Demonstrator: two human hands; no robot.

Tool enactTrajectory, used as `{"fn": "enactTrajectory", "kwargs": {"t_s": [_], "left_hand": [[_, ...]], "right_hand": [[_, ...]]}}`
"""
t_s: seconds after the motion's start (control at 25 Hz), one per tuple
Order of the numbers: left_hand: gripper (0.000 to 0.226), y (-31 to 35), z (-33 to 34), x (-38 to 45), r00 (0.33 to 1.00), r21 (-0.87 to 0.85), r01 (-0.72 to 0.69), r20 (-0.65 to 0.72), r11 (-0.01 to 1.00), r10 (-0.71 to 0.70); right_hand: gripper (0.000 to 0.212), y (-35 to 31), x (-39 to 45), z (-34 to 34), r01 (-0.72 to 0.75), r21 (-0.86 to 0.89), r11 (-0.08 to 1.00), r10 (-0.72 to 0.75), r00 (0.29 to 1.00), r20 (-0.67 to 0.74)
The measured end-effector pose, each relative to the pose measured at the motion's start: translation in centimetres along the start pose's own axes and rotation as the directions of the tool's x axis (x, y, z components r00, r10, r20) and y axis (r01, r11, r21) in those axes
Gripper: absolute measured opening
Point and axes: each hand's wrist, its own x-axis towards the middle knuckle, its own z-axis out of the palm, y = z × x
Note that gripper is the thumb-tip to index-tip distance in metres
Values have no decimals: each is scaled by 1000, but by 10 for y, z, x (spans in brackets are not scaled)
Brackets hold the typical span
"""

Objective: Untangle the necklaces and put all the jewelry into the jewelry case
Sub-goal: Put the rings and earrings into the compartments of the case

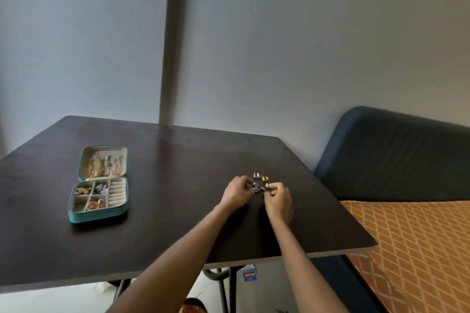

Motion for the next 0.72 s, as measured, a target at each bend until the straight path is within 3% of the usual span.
{"fn": "enactTrajectory", "kwargs": {"t_s": [0.12, 0.2, 0.44, 0.72], "left_hand": [[29, -1, 15, 10, 998, 217, -49, -35, 975, 58], [21, -3, 19, 15, 993, 213, -44, -99, 976, 66], [10, -14, 5, 24, 982, -256, -20, -185, 966, -28], [13, -17, -12, 16, 990, -708, -85, -140, 701, -22]], "right_hand": [[23, 21, 13, -8, 49, -139, 989, -41, 997, 63], [19, 25, 21, -5, 99, -193, 976, -78, 991, 110], [12, 20, 35, 4, 75, -221, 972, -51, 992, 111], [13, 21, 31, 3, 101, -194, 976, -76, 988, 133]]}}
